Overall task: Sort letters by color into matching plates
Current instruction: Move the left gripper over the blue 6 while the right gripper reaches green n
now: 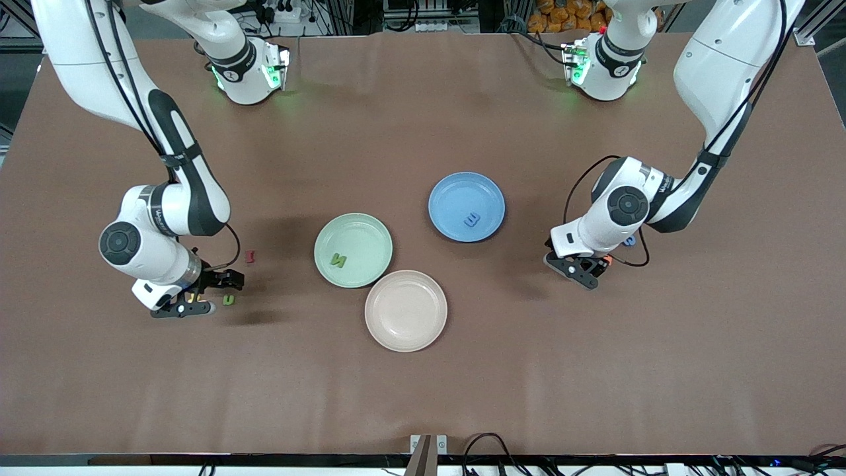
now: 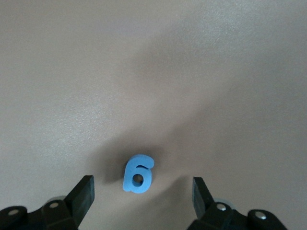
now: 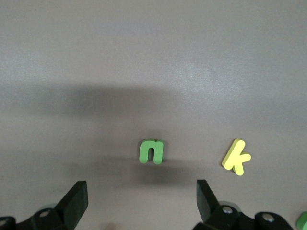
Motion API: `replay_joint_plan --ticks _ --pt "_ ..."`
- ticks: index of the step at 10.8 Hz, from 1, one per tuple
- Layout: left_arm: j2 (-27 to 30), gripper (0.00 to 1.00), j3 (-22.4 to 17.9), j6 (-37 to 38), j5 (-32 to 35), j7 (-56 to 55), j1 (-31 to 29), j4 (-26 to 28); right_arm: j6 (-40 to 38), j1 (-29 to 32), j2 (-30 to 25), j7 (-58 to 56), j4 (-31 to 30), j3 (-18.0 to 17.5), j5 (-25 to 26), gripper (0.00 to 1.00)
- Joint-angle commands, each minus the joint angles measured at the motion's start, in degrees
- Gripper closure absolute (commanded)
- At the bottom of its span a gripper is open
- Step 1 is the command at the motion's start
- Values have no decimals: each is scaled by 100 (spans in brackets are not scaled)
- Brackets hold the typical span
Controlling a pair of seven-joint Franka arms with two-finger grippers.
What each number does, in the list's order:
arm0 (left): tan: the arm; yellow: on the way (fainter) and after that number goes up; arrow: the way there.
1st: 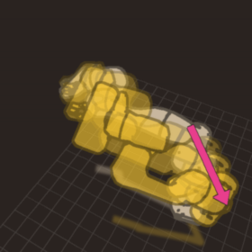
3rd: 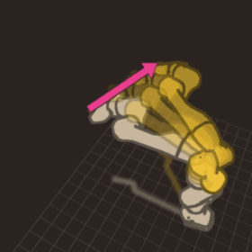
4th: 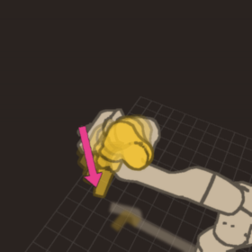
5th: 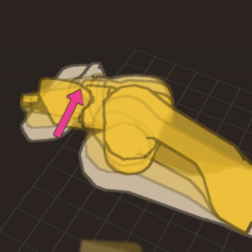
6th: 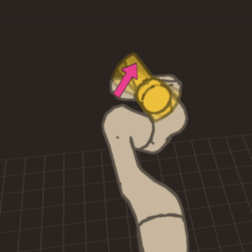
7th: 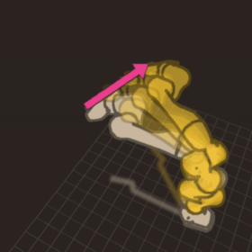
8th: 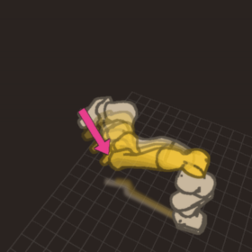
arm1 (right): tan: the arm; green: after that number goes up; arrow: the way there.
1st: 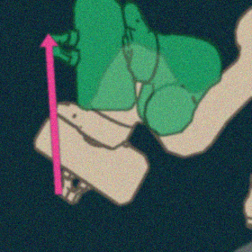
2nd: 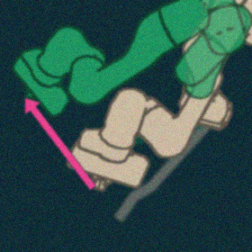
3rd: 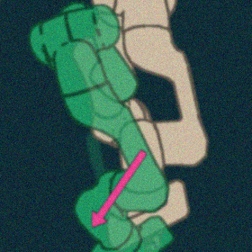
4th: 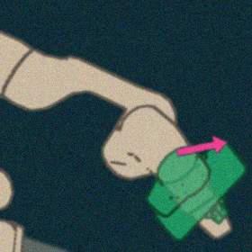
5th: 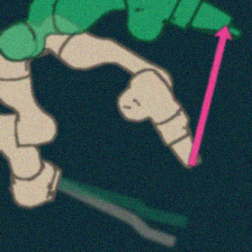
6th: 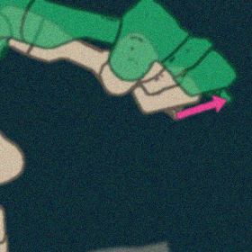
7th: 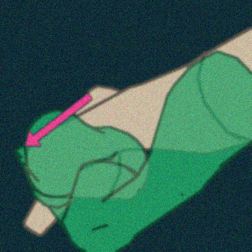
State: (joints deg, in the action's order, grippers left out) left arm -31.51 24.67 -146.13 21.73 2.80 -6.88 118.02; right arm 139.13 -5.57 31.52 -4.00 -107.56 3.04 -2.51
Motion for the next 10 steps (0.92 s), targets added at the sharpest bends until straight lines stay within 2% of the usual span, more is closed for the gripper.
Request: replay_joint_plan --ticks 1,2,5,8,10 --pt "-84 18 20 -82 182 10 -24 -33 183 82 301 -57 218 -58 66 0" --pt "-84 25 20 -91 182 10 -33 -33 289 82 354 -57 218 -58 66 0" --pt "-92 26 20 -82 235 10 -68 -33 413 82 486 -57 218 -58 75 0" --pt "-128 34 11 -91 305 10 -94 -42 554 143 556 -57 210 -58 127 0" --pt "-136 44 11 -91 306 10 -94 -42 563 144 583 -48 210 -58 128 0"
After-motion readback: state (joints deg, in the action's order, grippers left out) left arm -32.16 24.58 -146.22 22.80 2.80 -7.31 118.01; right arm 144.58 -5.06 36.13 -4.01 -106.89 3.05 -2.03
